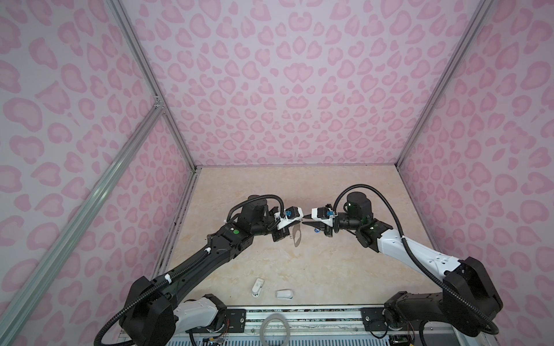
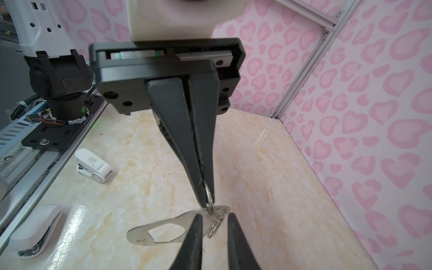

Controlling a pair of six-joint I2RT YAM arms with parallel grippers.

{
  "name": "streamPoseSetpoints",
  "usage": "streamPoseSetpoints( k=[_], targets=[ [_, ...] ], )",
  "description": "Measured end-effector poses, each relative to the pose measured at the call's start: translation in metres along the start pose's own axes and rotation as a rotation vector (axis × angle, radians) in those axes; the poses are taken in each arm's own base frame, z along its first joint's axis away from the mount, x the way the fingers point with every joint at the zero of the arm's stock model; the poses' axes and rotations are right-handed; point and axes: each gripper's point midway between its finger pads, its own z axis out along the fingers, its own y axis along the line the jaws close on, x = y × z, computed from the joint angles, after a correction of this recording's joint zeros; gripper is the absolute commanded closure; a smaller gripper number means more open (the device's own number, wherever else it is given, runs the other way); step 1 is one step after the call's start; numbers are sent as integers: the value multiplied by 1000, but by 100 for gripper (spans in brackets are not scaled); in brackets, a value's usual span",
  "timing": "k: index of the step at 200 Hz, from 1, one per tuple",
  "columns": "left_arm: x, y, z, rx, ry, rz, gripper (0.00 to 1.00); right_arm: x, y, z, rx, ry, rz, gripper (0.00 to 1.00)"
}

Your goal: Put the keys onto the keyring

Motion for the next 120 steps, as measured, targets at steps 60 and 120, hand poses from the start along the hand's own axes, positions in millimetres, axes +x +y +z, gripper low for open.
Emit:
streamPoseSetpoints(
  k=[60,120],
  targets=[
    [2,-4,1,21,32,22,96,-3,2,2,-9,1,-16,87],
    [2,-6,0,32,44,41,97,-3,8,4,-35,18,-22,94]
  ],
)
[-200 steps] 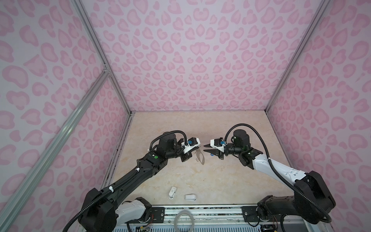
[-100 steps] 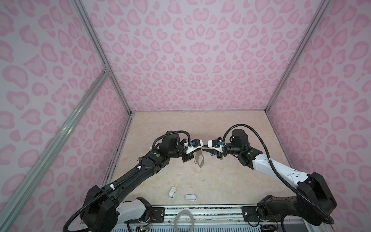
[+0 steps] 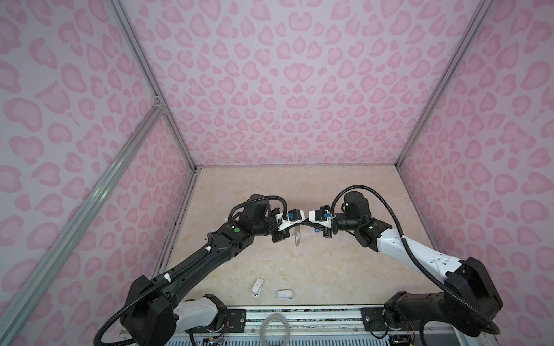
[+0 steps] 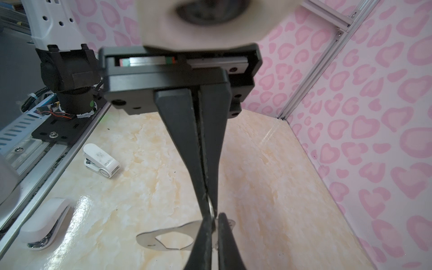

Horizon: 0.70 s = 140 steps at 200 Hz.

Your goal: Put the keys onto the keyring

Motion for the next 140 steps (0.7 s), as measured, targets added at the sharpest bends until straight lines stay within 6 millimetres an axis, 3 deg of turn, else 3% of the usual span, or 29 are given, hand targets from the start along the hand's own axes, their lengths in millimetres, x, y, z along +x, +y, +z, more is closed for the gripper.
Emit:
streamPoseSetpoints(
  k=[13,28,37,89,140],
  targets=[
    [1,-1,0,4,5,1,95,1,1,0,-5,3,0,99],
    [2,-2,0,9,10,0,73,1,3,1,-8,6,4,100],
    [2,-2,0,9,9,5,68,2,3,1,-8,8,2,100],
    [13,-1,-8,-34,6,-37,68,8,4,-4,26,-30,53,100],
    [16,-5,-14,-69,-74,-98,71,-12,0,-8,38,-146,87,100]
  ],
)
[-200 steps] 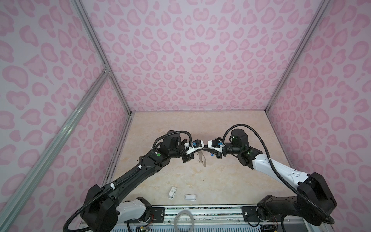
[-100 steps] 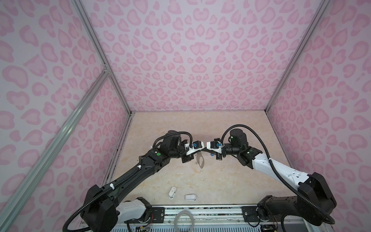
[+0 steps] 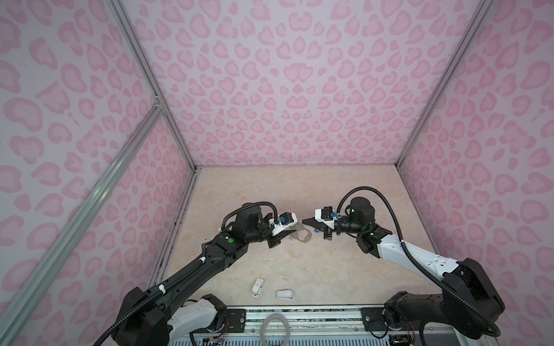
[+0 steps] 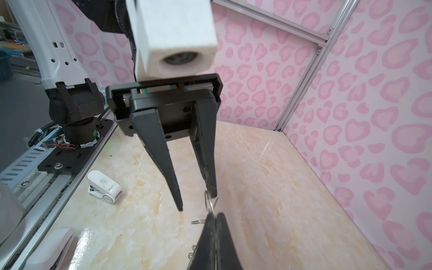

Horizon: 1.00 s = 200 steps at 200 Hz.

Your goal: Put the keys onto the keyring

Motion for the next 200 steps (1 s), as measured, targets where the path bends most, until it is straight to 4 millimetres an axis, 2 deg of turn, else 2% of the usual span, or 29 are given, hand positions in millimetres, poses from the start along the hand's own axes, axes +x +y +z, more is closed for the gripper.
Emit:
streamPoseSetpoints(
  k=[76,136,200],
  targets=[
    [-25,2,-4,-8,-129,-31,78,-20,2,0,-25,-97,34,100],
    [-32,-7,-3,42,-156,-28,84,-23,3,2,-31,-109,40,100],
    [-35,-6,-4,38,-161,-27,86,-26,4,3,-33,-122,28,100]
  ],
)
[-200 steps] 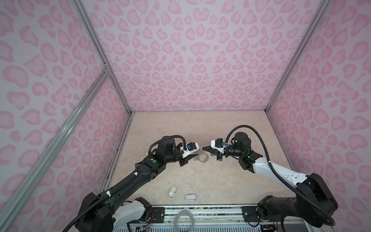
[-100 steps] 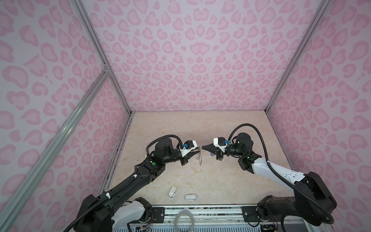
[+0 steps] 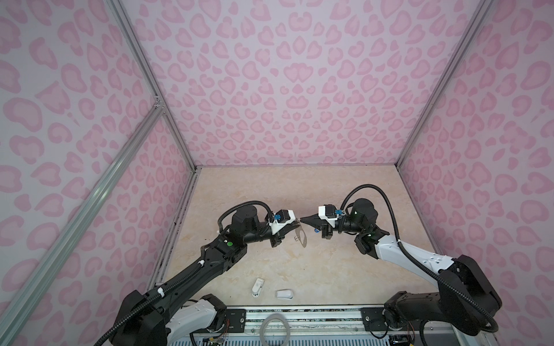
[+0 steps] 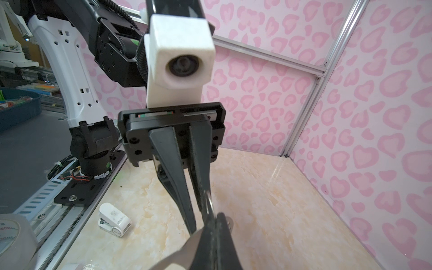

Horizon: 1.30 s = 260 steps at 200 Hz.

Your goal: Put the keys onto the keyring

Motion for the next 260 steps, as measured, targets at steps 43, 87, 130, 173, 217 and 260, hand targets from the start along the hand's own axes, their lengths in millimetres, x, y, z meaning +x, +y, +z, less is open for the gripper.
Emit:
streamPoseSetpoints(
  k=[43,87,130,173,217,260],
  targets=[
    [0,4,-1,-23,3,-7,80,2,0,1,-3,2,13,100],
    [-7,8,-4,-55,-12,1,79,4,0,1,-4,6,19,100],
    [-10,8,-5,-50,-22,8,96,7,0,2,-5,10,26,100],
    [-13,8,-3,-34,-13,15,97,5,-3,1,11,1,23,78],
    [-16,13,0,-26,77,49,97,0,-15,-12,109,87,-66,75],
    [-3,15,3,-6,213,81,97,14,-8,-22,120,220,-109,76]
  ],
)
